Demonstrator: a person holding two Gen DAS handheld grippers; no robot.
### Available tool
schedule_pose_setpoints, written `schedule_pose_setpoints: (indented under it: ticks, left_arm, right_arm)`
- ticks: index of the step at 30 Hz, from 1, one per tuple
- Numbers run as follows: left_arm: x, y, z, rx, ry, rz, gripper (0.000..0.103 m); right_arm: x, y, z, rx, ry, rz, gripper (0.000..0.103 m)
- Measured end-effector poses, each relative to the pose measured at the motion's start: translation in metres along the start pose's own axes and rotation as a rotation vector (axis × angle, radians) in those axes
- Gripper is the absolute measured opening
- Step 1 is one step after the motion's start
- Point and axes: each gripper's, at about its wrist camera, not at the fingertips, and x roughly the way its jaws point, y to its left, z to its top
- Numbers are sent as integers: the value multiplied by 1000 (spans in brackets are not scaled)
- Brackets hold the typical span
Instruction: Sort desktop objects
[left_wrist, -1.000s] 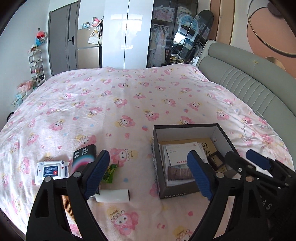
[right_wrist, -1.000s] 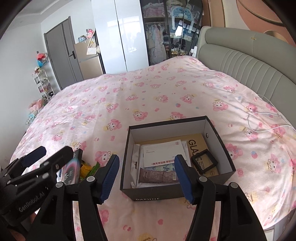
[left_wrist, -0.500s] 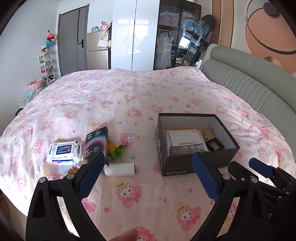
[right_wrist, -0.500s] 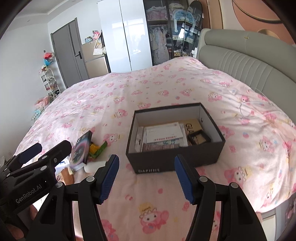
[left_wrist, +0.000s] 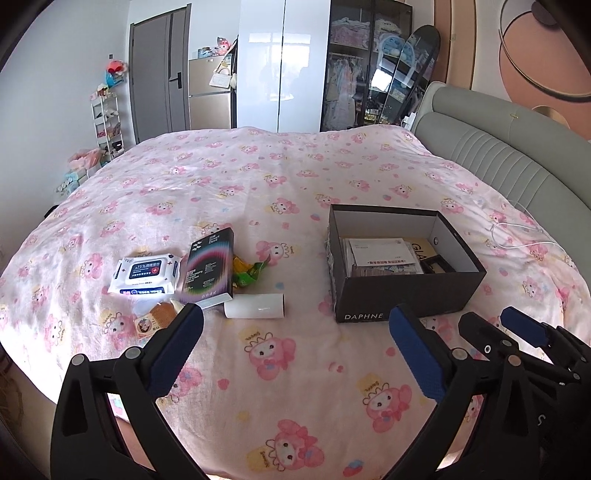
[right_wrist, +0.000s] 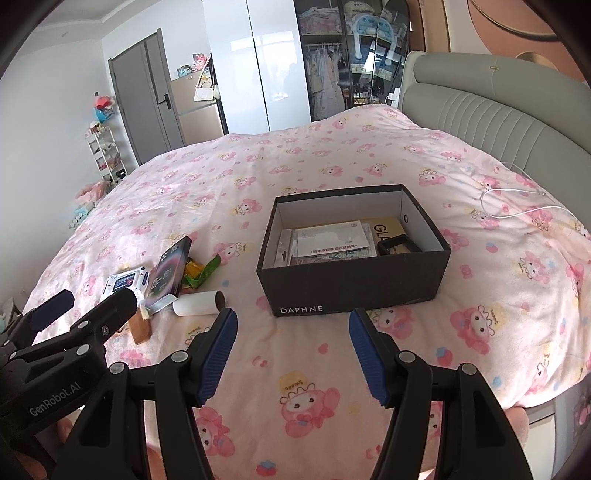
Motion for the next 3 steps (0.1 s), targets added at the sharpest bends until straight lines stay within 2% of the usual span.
schedule_pose_setpoints:
  ticks: [3]
  left_arm:
    - [-2,0,-3,3,-5,16,102]
  right_arm:
    - [1,1,-2,-6,6,3,60]
